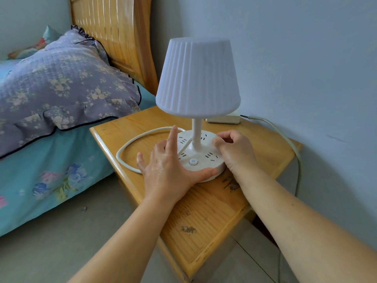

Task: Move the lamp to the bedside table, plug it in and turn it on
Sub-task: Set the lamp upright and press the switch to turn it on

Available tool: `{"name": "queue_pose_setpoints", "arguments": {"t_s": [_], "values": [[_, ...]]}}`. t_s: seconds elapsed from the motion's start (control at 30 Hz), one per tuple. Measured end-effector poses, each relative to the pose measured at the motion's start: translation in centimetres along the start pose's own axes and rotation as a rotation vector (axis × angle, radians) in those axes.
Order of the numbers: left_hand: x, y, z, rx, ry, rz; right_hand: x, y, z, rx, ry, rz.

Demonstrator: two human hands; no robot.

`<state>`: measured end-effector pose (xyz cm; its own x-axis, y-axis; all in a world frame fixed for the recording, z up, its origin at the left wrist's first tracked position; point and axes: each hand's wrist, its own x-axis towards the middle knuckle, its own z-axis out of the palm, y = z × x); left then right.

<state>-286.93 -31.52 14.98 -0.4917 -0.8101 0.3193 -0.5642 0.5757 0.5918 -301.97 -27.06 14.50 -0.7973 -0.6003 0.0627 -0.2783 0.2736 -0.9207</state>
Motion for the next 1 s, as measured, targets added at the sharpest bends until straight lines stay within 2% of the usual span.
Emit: {"name": "queue_pose_setpoints", "arguments": {"t_s": [0.4, 0.83, 1.0], "values": [[-0.05, -0.09, 0.06, 0.004, -0.01, -0.005, -0.65, 0.23, -0.02, -0.047, 0.046, -0.066], [0.06, -0.29, 0.25, 0.024, -0.002, 0.008, 0.27, 0.2, 0.1, 0.003, 0.026, -0.003], [0.05, -0.32, 0.29, 0.016, 0.003, 0.01, -0.33, 0.43, 0.05, -0.032, 0.048, -0.051]]}}
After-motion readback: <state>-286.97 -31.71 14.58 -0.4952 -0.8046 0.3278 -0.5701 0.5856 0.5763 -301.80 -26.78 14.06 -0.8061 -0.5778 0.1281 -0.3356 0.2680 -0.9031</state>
